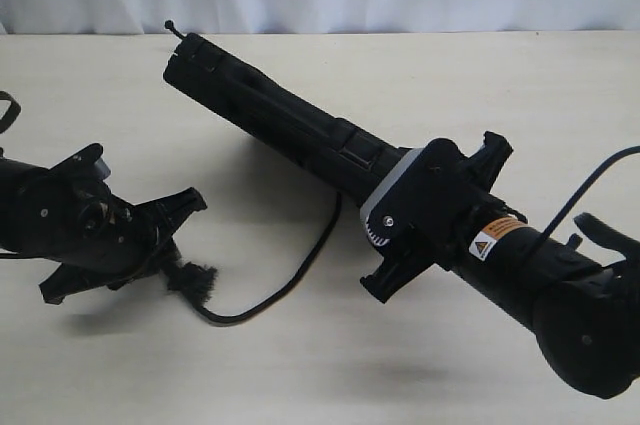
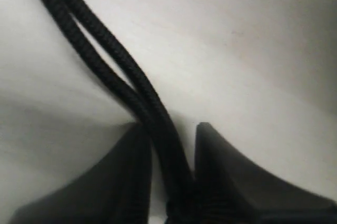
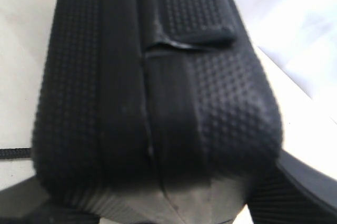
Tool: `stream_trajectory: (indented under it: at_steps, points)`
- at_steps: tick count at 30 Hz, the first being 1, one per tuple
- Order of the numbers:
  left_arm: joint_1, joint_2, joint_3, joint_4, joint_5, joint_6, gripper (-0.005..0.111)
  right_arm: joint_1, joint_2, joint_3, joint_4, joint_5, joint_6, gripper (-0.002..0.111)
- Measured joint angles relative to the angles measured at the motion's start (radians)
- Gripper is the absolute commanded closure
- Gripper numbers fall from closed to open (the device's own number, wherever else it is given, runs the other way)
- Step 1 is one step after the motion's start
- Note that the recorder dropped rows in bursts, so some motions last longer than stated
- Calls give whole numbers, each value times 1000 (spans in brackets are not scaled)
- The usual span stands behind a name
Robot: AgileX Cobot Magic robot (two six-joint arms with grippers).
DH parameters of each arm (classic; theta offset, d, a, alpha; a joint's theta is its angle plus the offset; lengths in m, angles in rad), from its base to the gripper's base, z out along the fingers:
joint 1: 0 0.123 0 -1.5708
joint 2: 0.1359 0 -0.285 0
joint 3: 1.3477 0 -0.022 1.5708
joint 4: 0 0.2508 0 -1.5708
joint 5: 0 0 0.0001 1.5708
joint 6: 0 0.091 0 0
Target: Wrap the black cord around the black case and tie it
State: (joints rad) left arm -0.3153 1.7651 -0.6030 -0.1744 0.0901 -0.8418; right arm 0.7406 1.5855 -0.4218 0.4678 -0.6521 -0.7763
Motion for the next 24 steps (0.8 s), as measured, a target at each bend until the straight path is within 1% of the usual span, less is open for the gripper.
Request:
stream_trajectory:
  at_steps: [1, 5, 7, 9, 11, 14, 16, 17, 20, 24]
  points:
    - [0, 3, 0, 0, 0, 9, 107, 0, 0, 0, 0, 0, 0, 104]
    - [0, 8, 0, 39, -17, 71, 107, 0, 0, 0, 0, 0, 0, 104]
    - [0, 8, 0, 99, -18, 80, 107, 0, 0, 0, 0, 0, 0, 104]
    - [0, -16, 4, 251, 1, 84, 107, 0, 0, 0, 0, 0, 5, 104]
    - [0, -45, 6, 362, 32, 86, 107, 0, 0, 0, 0, 0, 18, 104]
    - [0, -143, 8, 547, 91, 92, 107, -2, 0, 0, 0, -9, 71, 104]
    - [0, -201, 8, 616, 133, 125, 107, -2, 0, -2, 2, -16, 113, 104]
    - [0, -231, 8, 638, 152, 148, 107, -3, 0, -2, 2, -18, 132, 104]
    - [0, -331, 8, 666, 235, 284, 107, -4, 0, -2, 10, -35, 187, 104]
    - [0, -432, 8, 670, 263, 396, 107, -6, 0, -2, 17, -46, 238, 104]
